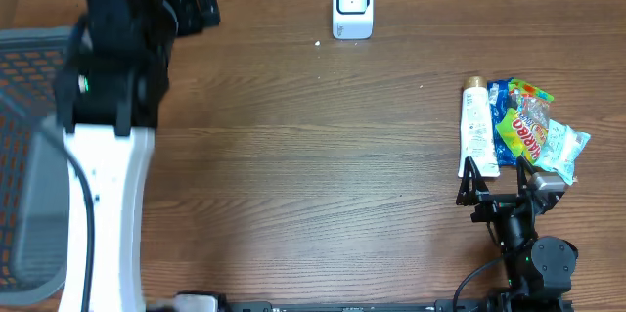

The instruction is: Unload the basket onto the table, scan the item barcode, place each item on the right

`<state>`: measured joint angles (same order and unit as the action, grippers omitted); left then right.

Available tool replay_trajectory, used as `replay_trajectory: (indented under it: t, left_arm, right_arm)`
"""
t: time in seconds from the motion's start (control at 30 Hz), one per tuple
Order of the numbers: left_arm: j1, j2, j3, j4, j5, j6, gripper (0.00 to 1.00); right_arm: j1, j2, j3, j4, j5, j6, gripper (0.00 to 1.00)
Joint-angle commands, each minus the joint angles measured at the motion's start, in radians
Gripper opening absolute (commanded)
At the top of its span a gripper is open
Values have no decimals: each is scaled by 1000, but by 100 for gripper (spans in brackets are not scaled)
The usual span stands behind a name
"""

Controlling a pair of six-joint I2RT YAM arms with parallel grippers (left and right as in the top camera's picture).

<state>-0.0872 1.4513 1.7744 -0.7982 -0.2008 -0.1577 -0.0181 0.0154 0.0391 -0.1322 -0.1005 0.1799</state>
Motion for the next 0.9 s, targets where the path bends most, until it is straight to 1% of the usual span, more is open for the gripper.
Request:
replay_trajectory:
  t: [0.0,0.23,0.3,0.47,0.57,0.73,0.87]
  left_arm:
    - [2,-118,-223,94,44,-14,99]
    - [20,-433,-722,409,45,-14,100]
    - [32,-513,-842,470,45,-14,100]
    - [69,-734,-1124,556,45,-13,100]
    - [82,-852,-1265,613,45,9,100]
    - [83,-1036,-1472,688,45,83,99]
    - [84,-1161,-1600,703,45,121,100]
  right_arm:
    - [5,-13,-6,5,-6,2,100]
    - [5,-13,-6,5,-6,2,100]
    - [5,-13,-6,5,-6,2,100]
    - [5,-13,-6,5,-6,2,100]
    - [5,-13,-6,5,-6,2,100]
    - [5,-13,-6,5,-6,2,100]
    - [5,-13,-6,5,-6,2,100]
